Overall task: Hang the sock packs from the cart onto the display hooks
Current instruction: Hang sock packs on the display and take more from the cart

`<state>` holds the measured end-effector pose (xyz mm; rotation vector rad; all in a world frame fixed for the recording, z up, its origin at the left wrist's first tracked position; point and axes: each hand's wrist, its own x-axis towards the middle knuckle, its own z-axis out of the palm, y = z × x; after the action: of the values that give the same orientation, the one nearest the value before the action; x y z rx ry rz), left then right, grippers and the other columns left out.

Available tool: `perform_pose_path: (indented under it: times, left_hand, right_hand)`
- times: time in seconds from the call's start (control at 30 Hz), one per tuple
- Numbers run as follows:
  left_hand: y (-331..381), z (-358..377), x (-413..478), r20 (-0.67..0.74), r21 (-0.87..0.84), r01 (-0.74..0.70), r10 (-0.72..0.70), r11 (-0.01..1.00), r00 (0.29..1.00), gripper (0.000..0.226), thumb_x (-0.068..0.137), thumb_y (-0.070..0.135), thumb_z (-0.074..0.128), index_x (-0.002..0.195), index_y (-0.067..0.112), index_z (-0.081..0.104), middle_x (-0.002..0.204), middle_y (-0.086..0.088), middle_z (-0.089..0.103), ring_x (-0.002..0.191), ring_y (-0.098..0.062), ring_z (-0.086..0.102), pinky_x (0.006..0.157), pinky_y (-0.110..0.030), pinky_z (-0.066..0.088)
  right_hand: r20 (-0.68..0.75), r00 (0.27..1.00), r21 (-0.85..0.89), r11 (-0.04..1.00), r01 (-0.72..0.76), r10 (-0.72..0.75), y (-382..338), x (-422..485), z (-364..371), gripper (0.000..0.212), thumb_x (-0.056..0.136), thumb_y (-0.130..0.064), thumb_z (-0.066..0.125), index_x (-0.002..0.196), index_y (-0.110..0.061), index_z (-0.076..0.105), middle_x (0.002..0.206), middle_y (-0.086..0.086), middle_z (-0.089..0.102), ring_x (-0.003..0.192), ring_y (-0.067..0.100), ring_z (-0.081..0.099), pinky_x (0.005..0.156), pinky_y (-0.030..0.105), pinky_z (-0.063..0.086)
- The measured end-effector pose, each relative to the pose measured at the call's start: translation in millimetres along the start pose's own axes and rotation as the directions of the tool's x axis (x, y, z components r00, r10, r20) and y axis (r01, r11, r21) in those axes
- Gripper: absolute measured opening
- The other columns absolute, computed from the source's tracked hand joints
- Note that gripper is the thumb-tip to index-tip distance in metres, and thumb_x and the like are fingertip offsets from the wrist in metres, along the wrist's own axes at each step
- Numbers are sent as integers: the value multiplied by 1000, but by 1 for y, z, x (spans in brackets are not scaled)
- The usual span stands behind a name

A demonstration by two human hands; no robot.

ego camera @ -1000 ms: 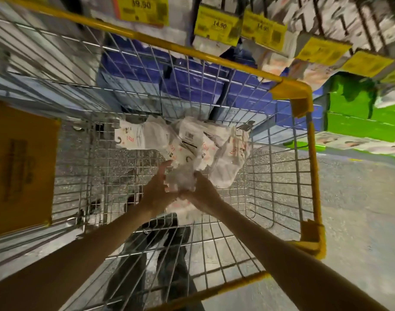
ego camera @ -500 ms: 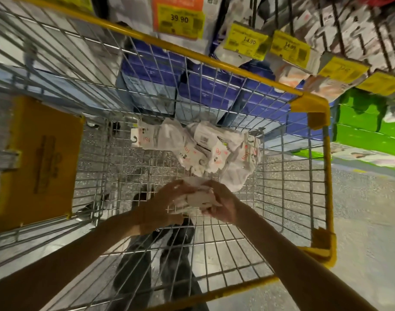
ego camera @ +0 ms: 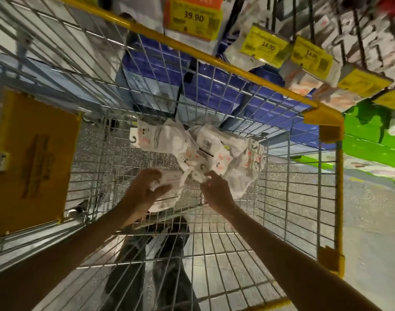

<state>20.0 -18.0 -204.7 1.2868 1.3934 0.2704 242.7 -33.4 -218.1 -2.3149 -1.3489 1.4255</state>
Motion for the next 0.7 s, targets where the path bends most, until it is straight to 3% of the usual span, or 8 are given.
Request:
perform_pose_path:
  times: [0.1,0.2,0.33,0.4,0.47,0.53,0.6,0.7]
  left_hand:
    - [-8,-12,7,36,-161,121,-116,980,993,48,78,51,71,114,19,68,116,-7,71,94,-20,71,85,-44,58]
    - [-18,-18,13,12,-191,135,-135,972,991,47,70,63,68,105,31,69,102,-2,75,88,-28,73,81,-56,57]
    - [-28,-24,21,-53,-251,85,-102,964,993,49,86,56,61,121,23,55,110,1,70,94,-12,71,78,-46,61]
    - [-37,-27,25,-96,-372,90,-134,924,986,40,90,39,67,118,27,41,113,-2,67,96,-16,71,77,-44,61]
    - [-45,-30,30,-121,-474,95,-172,875,978,49,89,27,70,119,30,32,114,-2,65,95,-16,71,77,-44,61]
    - [-45,-34,32,-147,-555,109,-227,825,963,62,90,14,70,129,26,22,111,-2,63,89,-12,72,73,-39,61]
    - [-45,-39,33,-157,-623,124,-279,773,947,80,88,4,68,140,24,10,108,-1,64,86,-14,73,70,-35,61]
    - [-48,-47,28,-176,-624,151,-326,767,929,95,88,2,67,148,34,0,103,2,66,81,-17,73,70,-37,60]
  right_hand:
    - [-63,971,-193,957,217,-233,-16,31,7,45,92,-12,55,136,-8,46,127,14,53,114,26,52,94,37,48]
    - [-135,913,-346,882,321,-385,-52,65,19,52,91,-11,59,140,-9,43,133,18,44,121,29,43,96,35,44]
    - [-95,870,-562,747,354,-484,-98,100,40,77,87,-17,68,152,-16,27,152,22,23,141,37,24,113,46,30]
    - [-23,898,-652,687,320,-440,-112,117,52,90,87,-23,70,155,-16,12,156,22,18,144,38,19,117,50,23]
    - [-27,933,-650,715,257,-359,-123,127,58,88,85,-19,70,154,-13,14,150,22,33,138,39,31,113,50,28]
    - [-39,948,-638,738,220,-315,-128,130,60,66,83,-11,67,142,-8,35,133,19,50,125,37,45,100,40,40]
    - [39,964,-637,737,226,-262,-127,120,63,42,87,-12,62,127,-5,48,122,16,54,118,34,51,86,34,42]
    - [146,985,-451,879,151,-94,-117,96,71,34,98,-18,49,125,2,48,122,19,56,115,35,55,90,37,44]
